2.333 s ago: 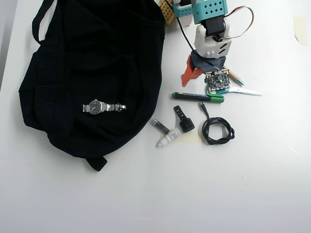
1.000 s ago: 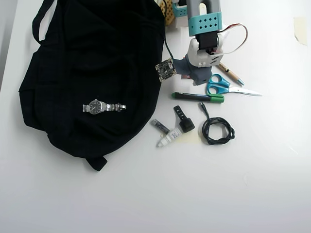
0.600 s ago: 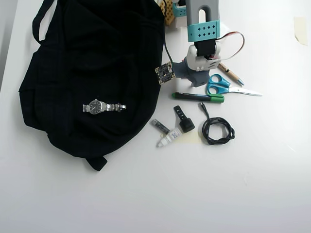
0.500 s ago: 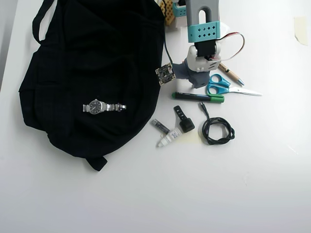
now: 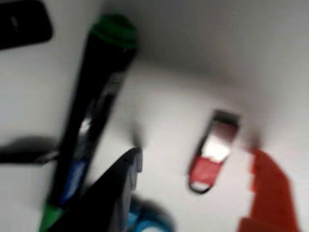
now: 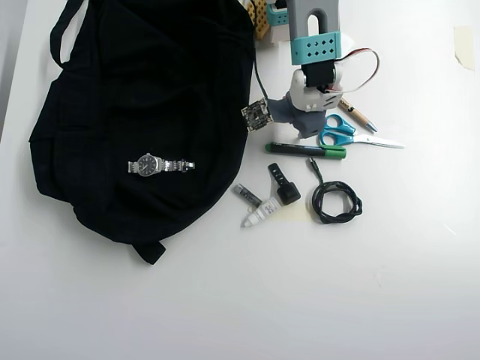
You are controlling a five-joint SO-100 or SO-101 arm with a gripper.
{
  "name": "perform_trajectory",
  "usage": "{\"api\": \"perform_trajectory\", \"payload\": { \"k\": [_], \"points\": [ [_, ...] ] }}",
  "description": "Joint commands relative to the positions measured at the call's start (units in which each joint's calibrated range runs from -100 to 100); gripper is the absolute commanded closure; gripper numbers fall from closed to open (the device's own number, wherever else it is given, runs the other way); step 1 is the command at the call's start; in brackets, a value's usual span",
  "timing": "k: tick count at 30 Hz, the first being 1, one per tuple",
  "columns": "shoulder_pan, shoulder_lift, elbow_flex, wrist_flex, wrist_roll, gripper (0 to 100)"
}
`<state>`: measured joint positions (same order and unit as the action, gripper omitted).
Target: Put the usb stick into the black bag
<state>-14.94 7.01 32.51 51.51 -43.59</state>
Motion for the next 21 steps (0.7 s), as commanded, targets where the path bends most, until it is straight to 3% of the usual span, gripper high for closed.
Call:
{"api": "perform_trajectory", "payload": {
  "k": [1, 4, 16, 21],
  "points": [
    [-1.1, 0.7, 0.2, -0.7, -8.8, 90],
    [-1.4, 0.7, 0.2, -0.2, -8.8, 99],
    [-1.5, -0.4, 0.2, 0.2, -8.7, 98],
    [-0.8, -4.4, -8.9, 5.3, -7.5, 98]
  ]
}}
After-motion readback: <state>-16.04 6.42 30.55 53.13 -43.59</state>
